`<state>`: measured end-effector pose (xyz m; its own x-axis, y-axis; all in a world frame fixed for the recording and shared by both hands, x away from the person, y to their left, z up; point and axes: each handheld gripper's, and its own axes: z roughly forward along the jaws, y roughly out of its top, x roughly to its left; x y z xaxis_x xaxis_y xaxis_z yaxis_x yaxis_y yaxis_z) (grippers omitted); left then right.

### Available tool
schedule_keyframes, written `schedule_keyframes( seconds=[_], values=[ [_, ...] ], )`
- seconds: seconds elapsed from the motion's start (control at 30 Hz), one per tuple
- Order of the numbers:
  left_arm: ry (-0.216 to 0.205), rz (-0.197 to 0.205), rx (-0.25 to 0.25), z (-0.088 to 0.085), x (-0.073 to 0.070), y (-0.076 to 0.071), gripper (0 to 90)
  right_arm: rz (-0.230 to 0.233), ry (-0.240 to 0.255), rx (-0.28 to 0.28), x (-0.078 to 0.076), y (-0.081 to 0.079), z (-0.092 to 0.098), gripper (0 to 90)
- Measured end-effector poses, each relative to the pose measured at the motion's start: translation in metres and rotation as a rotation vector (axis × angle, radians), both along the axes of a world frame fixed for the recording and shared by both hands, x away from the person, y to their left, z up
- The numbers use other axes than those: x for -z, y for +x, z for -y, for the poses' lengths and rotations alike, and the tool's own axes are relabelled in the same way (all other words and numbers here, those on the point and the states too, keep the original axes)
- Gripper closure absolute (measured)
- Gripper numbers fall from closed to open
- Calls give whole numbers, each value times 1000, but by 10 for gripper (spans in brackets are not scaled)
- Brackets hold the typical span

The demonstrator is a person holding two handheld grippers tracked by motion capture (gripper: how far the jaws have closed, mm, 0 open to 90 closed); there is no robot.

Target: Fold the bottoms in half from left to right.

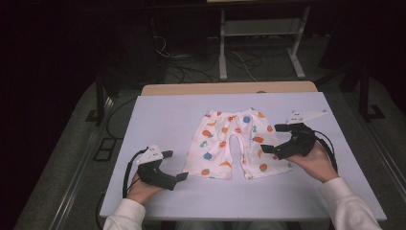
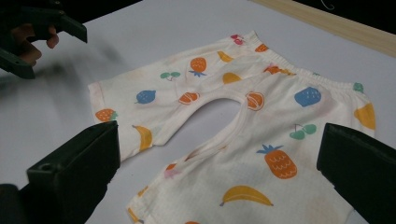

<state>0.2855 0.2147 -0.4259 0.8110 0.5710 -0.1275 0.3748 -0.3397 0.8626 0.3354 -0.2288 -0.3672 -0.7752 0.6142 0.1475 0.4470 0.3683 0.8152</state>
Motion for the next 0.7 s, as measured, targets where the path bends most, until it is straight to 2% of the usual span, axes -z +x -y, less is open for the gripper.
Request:
schedule_keyframes(
  seconds=[0.37,0.7],
  values=[
    [4,1,2,0,0,0,0,11,-16,-40,-12,9,-17,0],
    [2,-1,-1,0,0,0,0,12,-24,-50,-19,16,-25,0]
  ],
)
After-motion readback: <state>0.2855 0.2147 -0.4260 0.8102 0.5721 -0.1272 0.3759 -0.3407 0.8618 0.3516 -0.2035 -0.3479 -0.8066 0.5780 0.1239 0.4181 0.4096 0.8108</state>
